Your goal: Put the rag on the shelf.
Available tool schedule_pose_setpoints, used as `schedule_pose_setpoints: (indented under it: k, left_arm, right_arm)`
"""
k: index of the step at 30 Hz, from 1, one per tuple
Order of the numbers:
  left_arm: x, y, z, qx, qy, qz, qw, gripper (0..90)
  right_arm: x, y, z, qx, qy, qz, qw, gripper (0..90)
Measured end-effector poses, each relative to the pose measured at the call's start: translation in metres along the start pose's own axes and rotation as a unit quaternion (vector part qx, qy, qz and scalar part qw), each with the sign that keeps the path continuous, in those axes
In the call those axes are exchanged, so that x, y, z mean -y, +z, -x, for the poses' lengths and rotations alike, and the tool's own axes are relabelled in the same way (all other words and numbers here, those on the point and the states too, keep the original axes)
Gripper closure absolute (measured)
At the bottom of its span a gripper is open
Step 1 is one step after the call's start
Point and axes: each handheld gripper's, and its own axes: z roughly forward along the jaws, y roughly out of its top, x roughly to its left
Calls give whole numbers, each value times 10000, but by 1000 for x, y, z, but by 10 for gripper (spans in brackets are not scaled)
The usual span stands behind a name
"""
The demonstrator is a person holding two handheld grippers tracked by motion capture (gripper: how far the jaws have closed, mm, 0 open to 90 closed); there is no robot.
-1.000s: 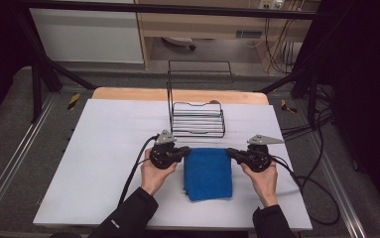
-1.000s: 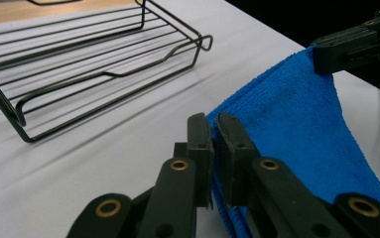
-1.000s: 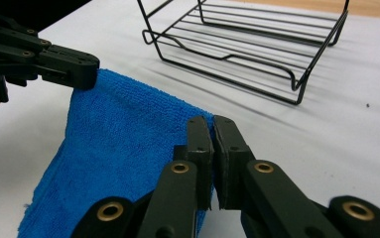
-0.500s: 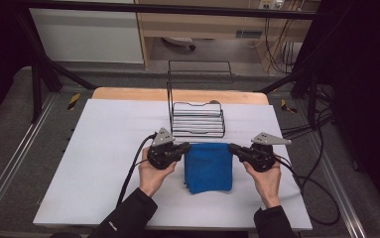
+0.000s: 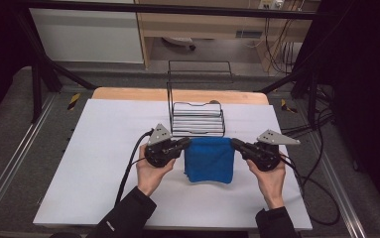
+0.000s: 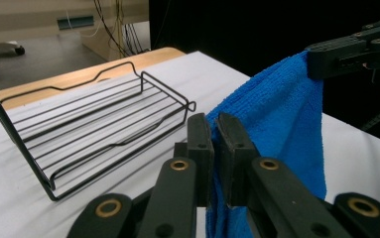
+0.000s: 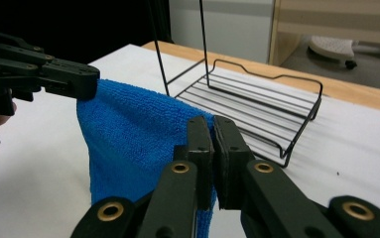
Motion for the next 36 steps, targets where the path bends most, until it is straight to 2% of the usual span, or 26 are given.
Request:
schedule_pose_setpoints:
  k: [7, 16, 28, 36]
  left_arm:
    - [-11, -7, 2, -23, 78, 159, 9998, 848]
    - [-22, -15, 3, -67, 167, 400, 9990, 849]
    - [-39, -28, 1, -157, 192, 723, 9971, 850]
    - [-56, -36, 0, -223, 259, 936, 9950, 850]
  right_arm:
    - [-11, -9, -7, 74, -185, 274, 9994, 874]
    - [-23, -15, -14, 126, -279, 528, 9981, 874]
    - [-40, -16, -23, 206, -403, 831, 9955, 874]
    - [-52, -16, -27, 294, -459, 1105, 9924, 874]
